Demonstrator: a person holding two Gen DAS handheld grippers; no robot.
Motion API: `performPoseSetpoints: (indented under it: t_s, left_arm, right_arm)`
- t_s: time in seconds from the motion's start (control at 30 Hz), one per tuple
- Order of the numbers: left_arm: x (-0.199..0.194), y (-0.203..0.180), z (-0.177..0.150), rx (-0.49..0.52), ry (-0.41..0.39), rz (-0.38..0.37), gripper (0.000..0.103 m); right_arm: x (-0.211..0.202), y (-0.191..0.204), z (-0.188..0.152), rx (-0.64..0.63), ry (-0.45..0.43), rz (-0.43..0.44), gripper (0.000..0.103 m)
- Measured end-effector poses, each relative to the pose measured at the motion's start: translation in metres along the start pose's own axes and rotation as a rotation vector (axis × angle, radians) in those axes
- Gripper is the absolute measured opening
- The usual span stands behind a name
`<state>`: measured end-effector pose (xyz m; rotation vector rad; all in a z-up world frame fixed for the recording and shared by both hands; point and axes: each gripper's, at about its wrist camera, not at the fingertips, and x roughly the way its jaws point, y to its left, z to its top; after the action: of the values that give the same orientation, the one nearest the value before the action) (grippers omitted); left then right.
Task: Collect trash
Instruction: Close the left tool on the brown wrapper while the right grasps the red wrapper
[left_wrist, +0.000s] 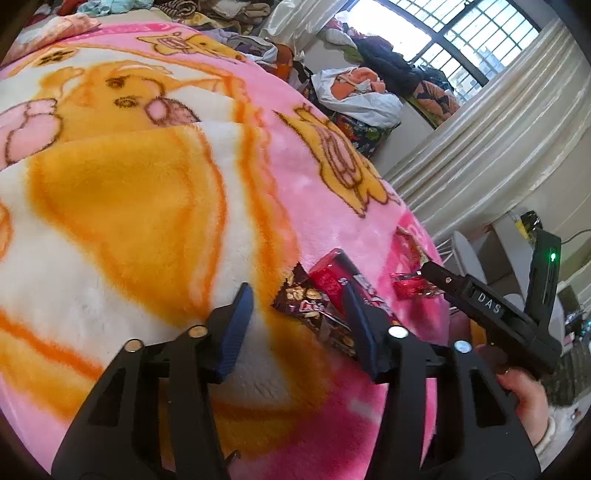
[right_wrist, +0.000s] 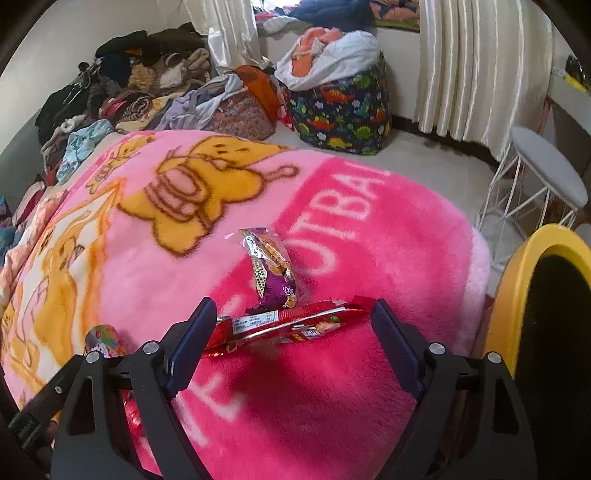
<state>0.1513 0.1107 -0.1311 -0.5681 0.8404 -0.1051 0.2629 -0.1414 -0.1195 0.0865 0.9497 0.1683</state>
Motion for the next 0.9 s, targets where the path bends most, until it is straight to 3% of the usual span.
performPoseSetpoints:
  t_s: [0.07, 0.33, 0.57, 0.9]
  left_arm:
    - [0.001, 0.001, 0.000, 0.005, 0.001, 0.011, 0.031]
    - [-0.003, 0.005, 0.001, 0.001, 0.002, -0.001, 0.010]
    - [-0.010, -0.004, -0.003, 0.017, 0.007, -0.045, 0.007]
    - [-0.026, -0.014, -0.008, 0.044, 0.004, -0.076, 0.002]
  right_arm:
    - [0.005, -0.002, 0.000, 0.017, 0.019, 0.013, 0.082]
    - [0.008, -0.012, -0.006, 0.064, 0.039, 0.051, 0.063]
    - [-0.001, -0.023, -0.012, 0.088, 0.038, 0.092, 0.047]
    - [-0.020, -0.021, -0.027, 0.067, 0.036, 0.149, 0.040]
